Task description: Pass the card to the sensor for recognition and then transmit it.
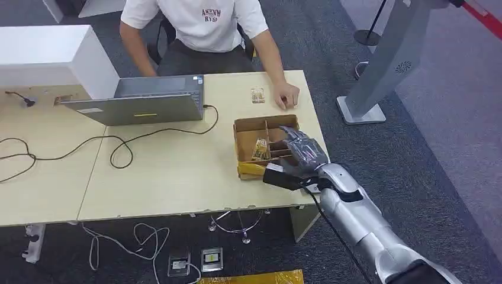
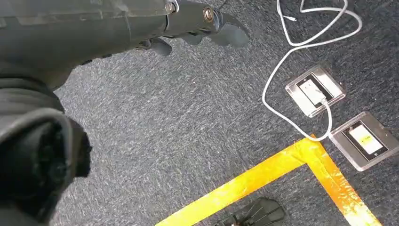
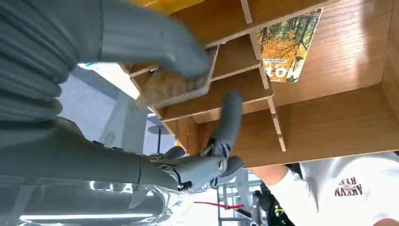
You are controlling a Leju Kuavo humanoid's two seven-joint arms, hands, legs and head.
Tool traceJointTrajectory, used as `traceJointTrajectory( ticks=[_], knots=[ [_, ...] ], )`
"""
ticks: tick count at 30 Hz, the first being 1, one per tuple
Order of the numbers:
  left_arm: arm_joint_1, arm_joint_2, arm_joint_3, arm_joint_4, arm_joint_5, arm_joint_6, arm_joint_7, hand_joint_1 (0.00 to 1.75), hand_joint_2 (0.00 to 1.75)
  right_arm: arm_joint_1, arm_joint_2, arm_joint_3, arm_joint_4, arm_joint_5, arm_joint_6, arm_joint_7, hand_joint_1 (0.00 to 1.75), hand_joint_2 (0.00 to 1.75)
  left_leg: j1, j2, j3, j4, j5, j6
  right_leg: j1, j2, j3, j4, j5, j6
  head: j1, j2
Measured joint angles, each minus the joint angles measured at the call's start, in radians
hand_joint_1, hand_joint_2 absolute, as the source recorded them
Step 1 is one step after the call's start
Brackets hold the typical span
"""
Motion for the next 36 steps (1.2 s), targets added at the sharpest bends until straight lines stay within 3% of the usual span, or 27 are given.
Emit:
traceJointTrajectory(
  ticks=[29,36],
  knots=[
    [0.0,0.0,0.0,0.0,-0.003,0.001,-0.001,0.0,0.0,-0.003,0.001,0.0,0.0,-0.01,0.01,0.004,1.75,1.75,0.0,0.0,0.0,0.0,0.0,0.0,0.0,0.0,0.0,0.0,0.0,0.0,0.0,0.0],
    [0.0,0.0,0.0,0.0,-0.011,0.002,-0.011,0.0,0.0,-0.061,0.0,-0.006,0.0,-0.013,-0.003,-0.016,1.75,1.75,0.0,0.0,0.0,0.0,0.0,0.0,0.0,0.001,0.0,0.0,0.0,0.0,0.0,0.0]
  ],
)
